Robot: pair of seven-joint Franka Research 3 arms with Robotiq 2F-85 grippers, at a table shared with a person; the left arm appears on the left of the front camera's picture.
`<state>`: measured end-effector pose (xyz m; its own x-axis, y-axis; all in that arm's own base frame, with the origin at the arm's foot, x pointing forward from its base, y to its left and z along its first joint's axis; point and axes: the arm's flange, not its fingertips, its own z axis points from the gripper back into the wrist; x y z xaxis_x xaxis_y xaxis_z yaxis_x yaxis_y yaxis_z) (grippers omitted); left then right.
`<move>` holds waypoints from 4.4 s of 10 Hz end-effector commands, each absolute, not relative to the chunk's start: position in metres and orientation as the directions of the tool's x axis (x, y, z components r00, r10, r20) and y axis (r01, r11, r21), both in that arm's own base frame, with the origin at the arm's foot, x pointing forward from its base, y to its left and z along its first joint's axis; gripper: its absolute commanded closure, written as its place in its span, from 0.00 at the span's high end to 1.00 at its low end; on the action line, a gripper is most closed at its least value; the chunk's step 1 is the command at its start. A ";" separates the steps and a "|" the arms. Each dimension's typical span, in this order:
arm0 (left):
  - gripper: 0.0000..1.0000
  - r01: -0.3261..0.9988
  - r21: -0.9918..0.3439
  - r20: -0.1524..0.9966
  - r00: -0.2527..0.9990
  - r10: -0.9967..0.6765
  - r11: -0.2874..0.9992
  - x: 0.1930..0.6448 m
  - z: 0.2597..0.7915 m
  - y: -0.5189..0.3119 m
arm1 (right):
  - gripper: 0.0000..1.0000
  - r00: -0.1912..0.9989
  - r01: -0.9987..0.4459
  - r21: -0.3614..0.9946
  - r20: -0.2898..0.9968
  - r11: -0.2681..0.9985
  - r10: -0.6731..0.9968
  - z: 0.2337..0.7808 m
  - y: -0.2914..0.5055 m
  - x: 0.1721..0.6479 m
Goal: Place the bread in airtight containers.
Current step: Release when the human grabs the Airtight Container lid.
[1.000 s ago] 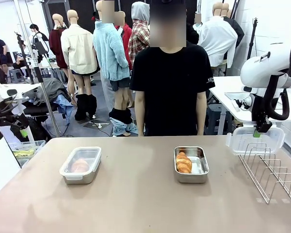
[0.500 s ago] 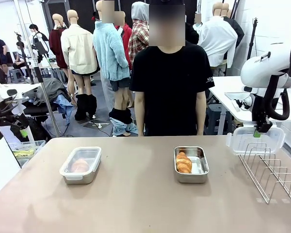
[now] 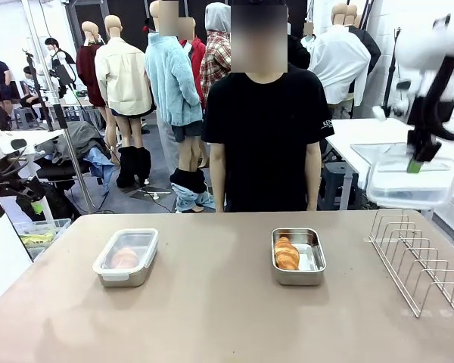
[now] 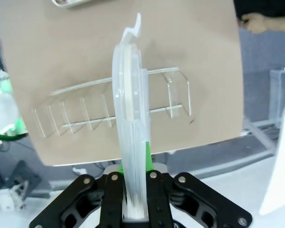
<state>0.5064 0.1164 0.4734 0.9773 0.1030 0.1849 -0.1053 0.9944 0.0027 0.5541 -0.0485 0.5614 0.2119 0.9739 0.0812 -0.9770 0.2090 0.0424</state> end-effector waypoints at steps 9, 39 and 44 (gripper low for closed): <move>1.00 -0.109 0.004 0.182 0.977 0.106 0.994 0.506 0.475 0.117 | 0.00 0.830 -0.555 0.504 0.390 0.661 0.399 0.585 -0.012 0.670; 1.00 -0.109 0.004 0.182 0.977 0.106 0.994 0.506 0.475 0.117 | 1.00 0.171 -0.978 -0.008 0.525 0.206 0.834 0.517 -0.146 0.509; 1.00 -0.109 0.004 0.182 0.977 0.106 0.994 0.506 0.475 0.117 | 1.00 0.129 -0.991 0.030 0.497 0.131 0.858 0.518 -0.162 0.511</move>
